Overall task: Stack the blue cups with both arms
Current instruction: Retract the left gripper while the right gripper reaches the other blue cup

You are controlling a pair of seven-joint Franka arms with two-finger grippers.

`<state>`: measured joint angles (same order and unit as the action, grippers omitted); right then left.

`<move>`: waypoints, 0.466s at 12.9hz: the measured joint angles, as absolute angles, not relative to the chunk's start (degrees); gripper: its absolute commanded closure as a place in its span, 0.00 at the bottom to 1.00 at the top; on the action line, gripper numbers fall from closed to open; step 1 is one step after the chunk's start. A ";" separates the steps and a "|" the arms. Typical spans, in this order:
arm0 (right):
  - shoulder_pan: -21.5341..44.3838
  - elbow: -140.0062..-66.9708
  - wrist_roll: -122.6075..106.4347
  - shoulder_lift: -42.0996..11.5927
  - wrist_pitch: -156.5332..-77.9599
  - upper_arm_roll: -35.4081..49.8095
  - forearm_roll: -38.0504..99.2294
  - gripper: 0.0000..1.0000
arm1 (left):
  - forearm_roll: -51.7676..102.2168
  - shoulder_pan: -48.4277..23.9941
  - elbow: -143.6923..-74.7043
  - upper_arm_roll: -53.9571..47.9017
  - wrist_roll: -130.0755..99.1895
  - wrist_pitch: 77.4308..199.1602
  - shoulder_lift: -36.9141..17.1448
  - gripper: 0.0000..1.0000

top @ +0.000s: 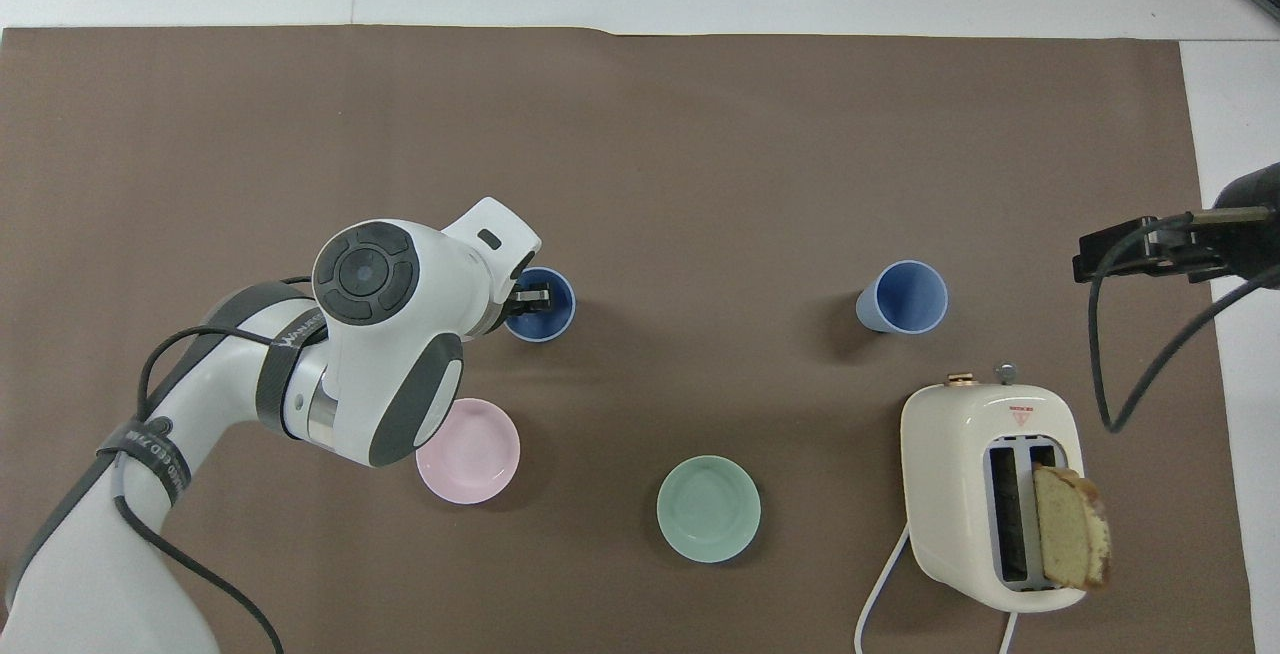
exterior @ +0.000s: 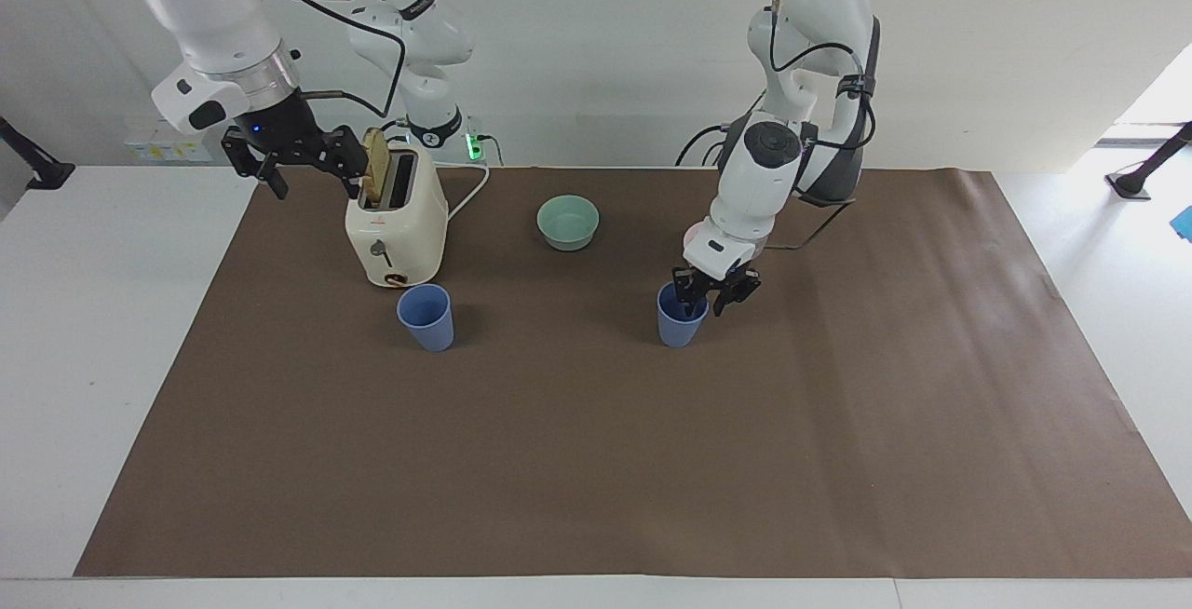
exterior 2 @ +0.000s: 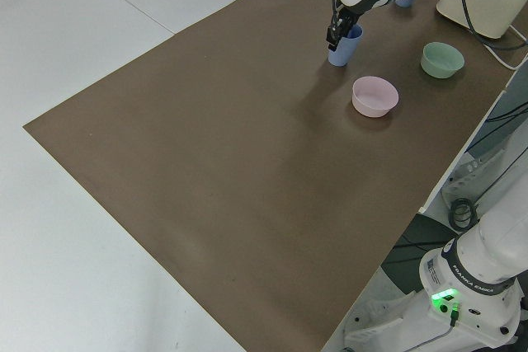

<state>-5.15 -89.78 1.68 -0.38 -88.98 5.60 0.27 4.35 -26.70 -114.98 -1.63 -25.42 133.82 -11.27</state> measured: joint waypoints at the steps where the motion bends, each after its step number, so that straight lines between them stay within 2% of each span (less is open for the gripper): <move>1: -5.15 -89.89 1.68 -0.38 -89.12 5.60 0.27 0.00 | 4.35 -26.67 -114.46 -1.29 -25.42 133.70 -10.94 0.00; 3: -5.14 -90.99 1.68 -0.31 -92.14 5.64 0.98 0.00 | 4.33 -25.96 -113.01 -0.47 -24.73 130.80 -9.09 0.00; 6: -5.14 -96.07 1.68 -0.38 -97.53 5.70 1.98 0.00 | 4.11 -21.28 -111.27 0.00 -18.67 122.37 -3.20 0.00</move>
